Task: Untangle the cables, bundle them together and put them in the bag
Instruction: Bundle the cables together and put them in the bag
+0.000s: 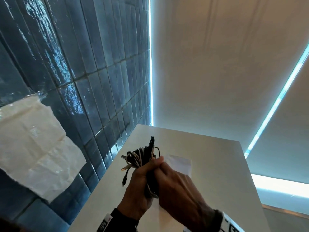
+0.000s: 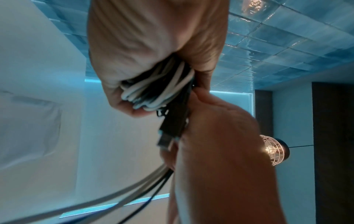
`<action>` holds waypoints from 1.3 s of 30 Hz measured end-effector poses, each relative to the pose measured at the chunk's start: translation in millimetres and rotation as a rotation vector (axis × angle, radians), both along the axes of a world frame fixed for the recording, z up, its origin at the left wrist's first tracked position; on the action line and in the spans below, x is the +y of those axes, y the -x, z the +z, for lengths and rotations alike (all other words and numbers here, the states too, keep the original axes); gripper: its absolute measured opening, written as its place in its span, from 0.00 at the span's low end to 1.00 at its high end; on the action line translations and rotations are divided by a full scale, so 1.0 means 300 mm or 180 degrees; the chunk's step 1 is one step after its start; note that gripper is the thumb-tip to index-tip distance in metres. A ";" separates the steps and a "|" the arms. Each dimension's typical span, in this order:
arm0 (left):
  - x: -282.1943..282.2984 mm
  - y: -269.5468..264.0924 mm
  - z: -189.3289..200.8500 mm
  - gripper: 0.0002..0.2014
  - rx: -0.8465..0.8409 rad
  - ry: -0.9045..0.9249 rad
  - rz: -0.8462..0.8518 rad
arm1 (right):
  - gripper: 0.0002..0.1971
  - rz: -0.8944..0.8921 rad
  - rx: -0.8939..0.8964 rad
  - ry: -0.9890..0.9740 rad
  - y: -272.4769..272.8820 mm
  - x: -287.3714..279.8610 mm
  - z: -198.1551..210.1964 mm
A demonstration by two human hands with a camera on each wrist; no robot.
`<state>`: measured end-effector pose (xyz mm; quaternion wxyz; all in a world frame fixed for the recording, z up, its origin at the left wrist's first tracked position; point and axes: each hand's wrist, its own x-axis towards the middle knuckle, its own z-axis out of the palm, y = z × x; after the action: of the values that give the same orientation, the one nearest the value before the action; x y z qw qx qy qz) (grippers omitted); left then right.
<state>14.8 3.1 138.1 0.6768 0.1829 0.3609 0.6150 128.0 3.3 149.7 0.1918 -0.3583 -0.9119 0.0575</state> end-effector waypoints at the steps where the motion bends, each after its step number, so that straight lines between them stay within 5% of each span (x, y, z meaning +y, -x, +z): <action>1: 0.011 0.005 -0.010 0.05 0.0031 0.0034 0.0093 | 0.22 -0.0016 0.0079 -0.0009 -0.001 0.002 0.000; 4: 0.063 0.044 -0.030 0.09 0.0136 0.0043 0.0555 | 0.22 -0.0020 0.0599 -0.0070 -0.005 -0.023 -0.016; 6: 0.103 0.085 -0.015 0.08 -0.0022 -0.0024 0.1020 | 0.12 -0.0149 0.1341 0.0426 -0.012 -0.057 -0.051; 10: 0.137 0.169 0.041 0.13 -0.0185 -0.0445 0.1494 | 0.26 -0.0557 0.2007 0.1950 -0.104 -0.083 -0.232; 15: 0.118 0.191 0.065 0.17 0.0084 -0.0822 0.1321 | 0.20 -0.0636 0.0930 0.2359 -0.285 -0.038 -0.289; 18: 0.108 0.144 0.054 0.09 0.0491 -0.1049 0.0997 | 0.16 -0.0578 0.1546 0.2483 -0.273 0.021 -0.206; 25: 0.107 0.110 0.073 0.07 0.1369 -0.1442 0.0833 | 0.29 0.0438 0.2338 0.3677 -0.052 0.033 -0.099; 29: 0.124 0.155 0.083 0.09 0.0976 -0.1165 0.1192 | 0.28 0.0410 0.3189 0.4158 -0.041 0.003 -0.126; 31: 0.130 0.158 0.091 0.04 0.0507 -0.0998 0.1137 | 0.30 0.0482 0.3132 0.4196 -0.016 -0.013 -0.167; 34: 0.116 0.140 0.103 0.17 0.0144 -0.0791 0.1001 | 0.31 0.0427 0.2865 0.4133 -0.001 -0.023 -0.233; 39: 0.075 0.117 0.093 0.10 -0.0283 -0.0618 0.0658 | 0.28 0.0506 0.2682 0.4363 -0.048 0.002 -0.259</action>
<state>-20.2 25.6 166.0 0.6044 0.1819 0.2863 0.7209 142.4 4.0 72.0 0.2525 -0.2786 -0.5478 0.7474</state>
